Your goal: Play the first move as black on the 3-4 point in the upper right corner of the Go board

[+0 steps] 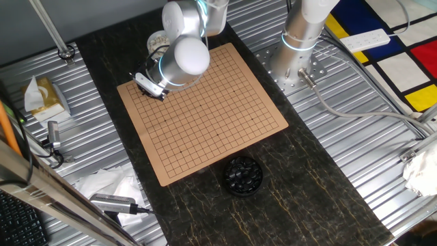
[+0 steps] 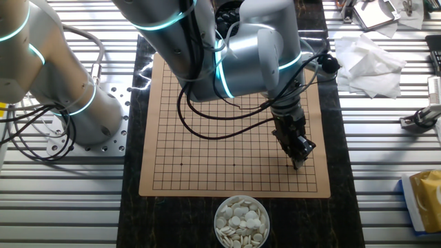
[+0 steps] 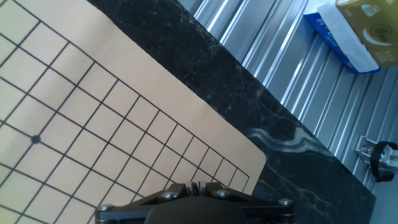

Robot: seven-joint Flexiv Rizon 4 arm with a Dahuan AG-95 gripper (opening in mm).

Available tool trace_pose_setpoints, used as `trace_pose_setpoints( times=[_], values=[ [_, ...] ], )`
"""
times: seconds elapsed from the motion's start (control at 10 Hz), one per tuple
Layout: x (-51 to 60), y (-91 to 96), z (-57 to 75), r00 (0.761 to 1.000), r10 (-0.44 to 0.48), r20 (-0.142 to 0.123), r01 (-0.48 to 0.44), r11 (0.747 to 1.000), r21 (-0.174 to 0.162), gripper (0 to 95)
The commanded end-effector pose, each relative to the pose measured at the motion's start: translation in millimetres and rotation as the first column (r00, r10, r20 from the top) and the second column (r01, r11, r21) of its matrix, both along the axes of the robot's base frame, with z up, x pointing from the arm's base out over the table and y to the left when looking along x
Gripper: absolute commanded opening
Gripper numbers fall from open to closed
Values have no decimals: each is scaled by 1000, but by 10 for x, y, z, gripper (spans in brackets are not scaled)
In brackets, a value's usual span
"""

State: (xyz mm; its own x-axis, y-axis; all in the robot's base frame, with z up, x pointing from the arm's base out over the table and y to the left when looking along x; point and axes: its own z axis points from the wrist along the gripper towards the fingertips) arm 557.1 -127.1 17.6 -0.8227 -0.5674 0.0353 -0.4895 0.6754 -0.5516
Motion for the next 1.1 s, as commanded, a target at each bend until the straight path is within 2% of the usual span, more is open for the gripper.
trace_pose_setpoints(
  times=[0.1,0.7,1.1],
  values=[
    [6,-2,-6,1000,1,-1,-1,1000,1,0],
    [9,-4,-10,1000,-4,-4,4,1000,9,0],
    [9,-5,-11,1000,-11,-5,12,1000,26,0]
  ],
)
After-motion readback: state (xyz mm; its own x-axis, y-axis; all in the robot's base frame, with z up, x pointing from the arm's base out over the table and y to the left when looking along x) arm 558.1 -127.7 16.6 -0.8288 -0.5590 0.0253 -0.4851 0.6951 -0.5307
